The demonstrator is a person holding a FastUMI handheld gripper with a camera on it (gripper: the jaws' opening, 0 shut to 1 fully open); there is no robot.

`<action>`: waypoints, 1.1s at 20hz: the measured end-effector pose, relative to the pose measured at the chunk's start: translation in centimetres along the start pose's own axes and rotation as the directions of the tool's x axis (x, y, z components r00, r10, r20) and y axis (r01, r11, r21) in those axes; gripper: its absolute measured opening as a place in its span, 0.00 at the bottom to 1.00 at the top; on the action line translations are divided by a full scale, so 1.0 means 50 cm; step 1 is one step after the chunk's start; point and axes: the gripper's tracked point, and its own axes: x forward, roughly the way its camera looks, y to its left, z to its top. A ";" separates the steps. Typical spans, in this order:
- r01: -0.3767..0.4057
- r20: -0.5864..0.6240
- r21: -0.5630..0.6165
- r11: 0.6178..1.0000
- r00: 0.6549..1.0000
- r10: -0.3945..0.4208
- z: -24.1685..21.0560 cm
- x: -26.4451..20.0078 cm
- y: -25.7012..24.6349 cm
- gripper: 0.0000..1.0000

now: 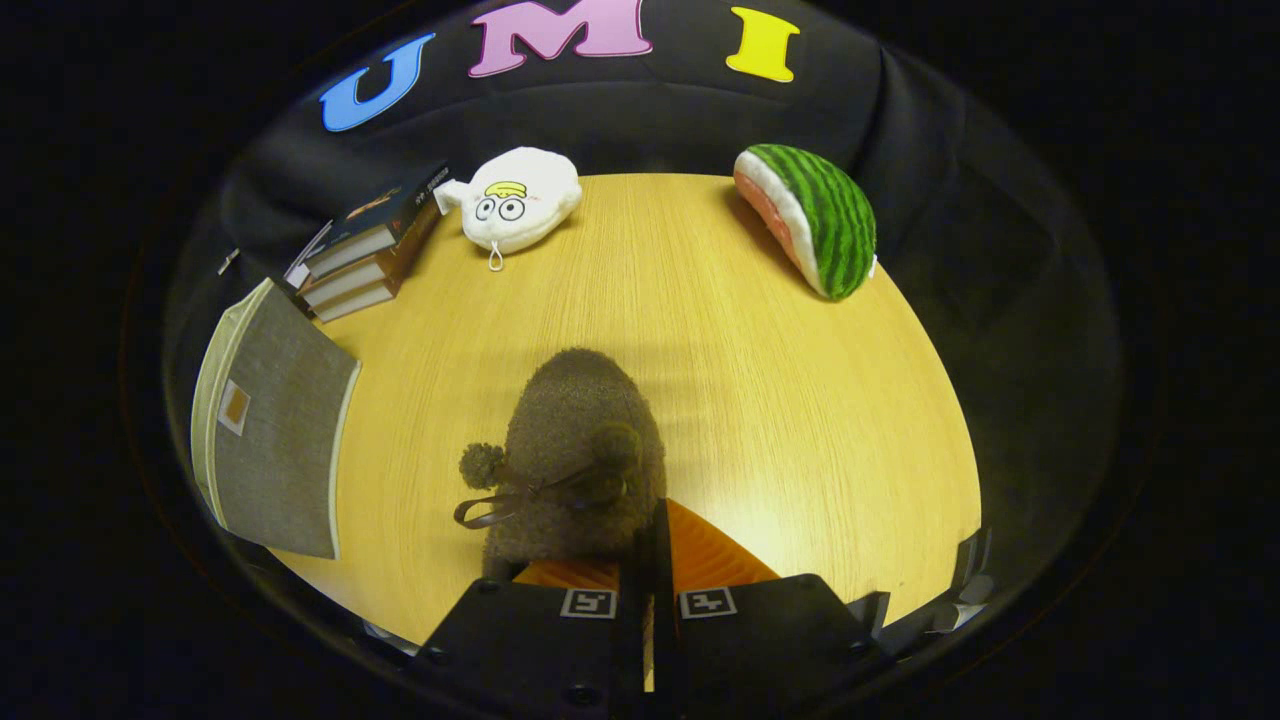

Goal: Open the storage box then place both shoes into the box .Put the left shoe in first, then the right shoe, with the right side of both shoes facing outward in a uniform manner.

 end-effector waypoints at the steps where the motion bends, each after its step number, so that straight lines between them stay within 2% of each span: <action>1: -0.005 0.011 0.005 1.000 1.000 0.005 0.016 -0.020 0.012 0.09; 12: -0.131 0.123 0.032 0.991 0.984 0.126 0.220 -0.202 0.275 0.08; 17: -0.193 0.108 0.050 0.980 0.976 0.187 0.239 -0.230 0.411 0.08; 22: -0.239 0.048 0.056 0.969 0.970 0.236 0.211 -0.214 0.551 0.08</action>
